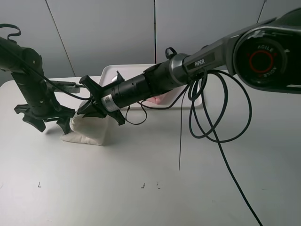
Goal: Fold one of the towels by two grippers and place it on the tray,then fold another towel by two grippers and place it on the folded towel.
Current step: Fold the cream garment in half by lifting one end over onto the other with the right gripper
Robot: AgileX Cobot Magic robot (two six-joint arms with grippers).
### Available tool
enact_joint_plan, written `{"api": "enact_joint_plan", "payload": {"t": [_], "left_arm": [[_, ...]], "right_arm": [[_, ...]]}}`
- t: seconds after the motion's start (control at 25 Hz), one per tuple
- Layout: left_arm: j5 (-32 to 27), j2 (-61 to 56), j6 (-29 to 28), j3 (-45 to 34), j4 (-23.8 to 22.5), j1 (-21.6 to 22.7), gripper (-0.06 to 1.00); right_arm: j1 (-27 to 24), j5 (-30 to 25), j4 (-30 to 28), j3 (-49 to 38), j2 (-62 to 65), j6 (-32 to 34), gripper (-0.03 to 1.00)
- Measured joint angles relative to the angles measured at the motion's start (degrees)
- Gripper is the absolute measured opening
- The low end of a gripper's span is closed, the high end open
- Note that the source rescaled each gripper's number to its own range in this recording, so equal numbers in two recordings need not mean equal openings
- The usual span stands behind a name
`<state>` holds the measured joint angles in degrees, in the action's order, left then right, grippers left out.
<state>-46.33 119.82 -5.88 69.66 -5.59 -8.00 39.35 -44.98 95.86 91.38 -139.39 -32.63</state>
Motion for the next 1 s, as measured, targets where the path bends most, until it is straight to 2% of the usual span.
{"api": "enact_joint_plan", "payload": {"t": [0.08, 0.28, 0.48, 1.0], "left_arm": [[-0.3, 0.1, 0.5, 0.2, 0.4, 0.0, 0.93], [-1.5, 0.2, 1.0, 0.2, 1.0, 0.1, 0.93], [-2.9, 0.3, 2.1, 0.2, 2.8, 0.1, 0.93], [-5.1, -0.2, 2.4, 0.7, 3.7, 0.5, 0.93]], "right_arm": [[0.5, 1.2, 2.2, 0.0, -0.5, -2.4, 0.0], [1.5, 4.8, 3.5, 0.0, -1.0, -5.6, 0.0], [1.5, 5.4, 3.5, 0.0, -1.0, -7.4, 0.0], [1.6, 6.1, 3.5, 0.0, -1.0, -10.7, 0.0]]}}
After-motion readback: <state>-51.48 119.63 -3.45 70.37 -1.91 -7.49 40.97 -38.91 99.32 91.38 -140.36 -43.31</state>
